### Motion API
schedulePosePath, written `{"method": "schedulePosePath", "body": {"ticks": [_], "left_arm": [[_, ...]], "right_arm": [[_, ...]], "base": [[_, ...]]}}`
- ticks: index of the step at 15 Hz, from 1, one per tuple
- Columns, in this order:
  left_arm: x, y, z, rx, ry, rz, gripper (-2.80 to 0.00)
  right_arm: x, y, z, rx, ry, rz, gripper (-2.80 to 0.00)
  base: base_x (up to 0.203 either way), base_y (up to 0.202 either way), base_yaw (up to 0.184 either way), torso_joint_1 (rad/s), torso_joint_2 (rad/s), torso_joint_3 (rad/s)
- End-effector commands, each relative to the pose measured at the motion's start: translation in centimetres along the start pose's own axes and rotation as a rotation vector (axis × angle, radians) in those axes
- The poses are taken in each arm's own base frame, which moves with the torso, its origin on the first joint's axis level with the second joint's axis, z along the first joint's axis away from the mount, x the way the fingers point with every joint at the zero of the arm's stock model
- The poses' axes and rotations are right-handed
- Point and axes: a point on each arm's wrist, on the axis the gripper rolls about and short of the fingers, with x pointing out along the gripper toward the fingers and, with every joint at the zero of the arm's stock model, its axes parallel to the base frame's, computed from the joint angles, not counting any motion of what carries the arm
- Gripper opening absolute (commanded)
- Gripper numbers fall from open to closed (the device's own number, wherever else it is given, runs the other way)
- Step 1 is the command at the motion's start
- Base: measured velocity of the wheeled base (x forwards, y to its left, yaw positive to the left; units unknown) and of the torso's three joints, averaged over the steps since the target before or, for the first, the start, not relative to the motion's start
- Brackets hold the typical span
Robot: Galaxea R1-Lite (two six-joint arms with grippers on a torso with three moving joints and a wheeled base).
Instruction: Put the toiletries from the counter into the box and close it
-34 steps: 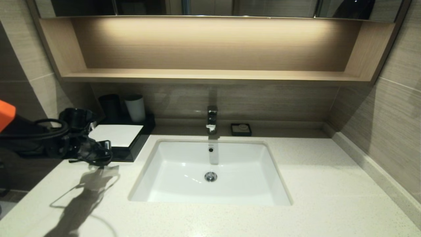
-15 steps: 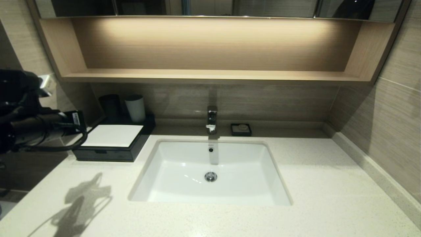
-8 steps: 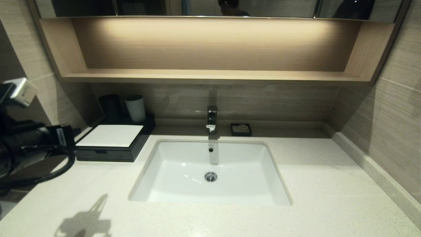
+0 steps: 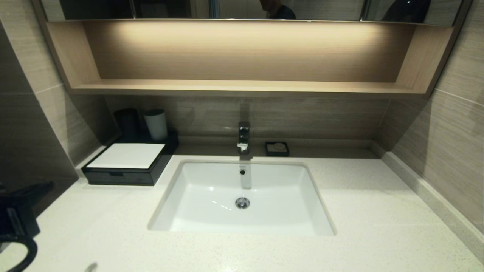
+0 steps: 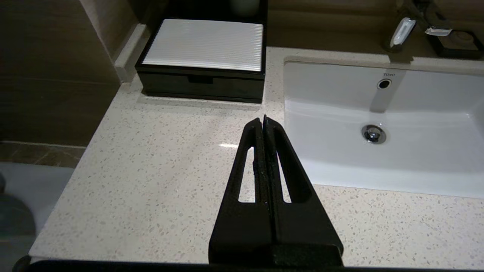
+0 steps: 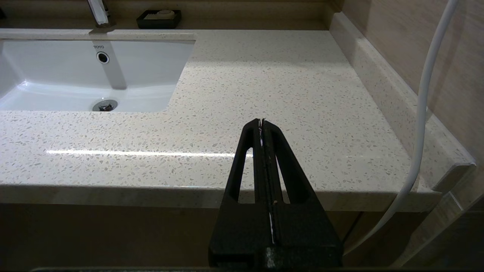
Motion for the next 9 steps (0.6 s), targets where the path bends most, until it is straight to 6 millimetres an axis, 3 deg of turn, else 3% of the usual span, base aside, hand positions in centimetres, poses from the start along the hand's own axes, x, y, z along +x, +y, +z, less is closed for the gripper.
{"method": "schedulePosePath", "body": {"ticks": [1, 3, 9], "left_arm": [[-2.2, 0.3, -1.7, -0.004, -0.047, 0.046, -2.8], [-3.0, 0.5, -3.1, -0.006, -0.043, 0.089, -2.8], [-5.3, 1.1, -4.9, -0.025, -0.112, 0.252, -2.8]], "right_arm": [[0.0, 0.0, 0.0, 0.0, -0.001, 0.0, -2.8], [0.0, 0.0, 0.0, 0.0, 0.0, 0.0, -2.8], [0.0, 0.0, 0.0, 0.0, 0.0, 0.0, -2.8]], "base": [[0.0, 0.0, 0.0, 0.0, 0.0, 0.0], [0.0, 0.0, 0.0, 0.0, 0.0, 0.0], [0.0, 0.0, 0.0, 0.0, 0.0, 0.0]]}}
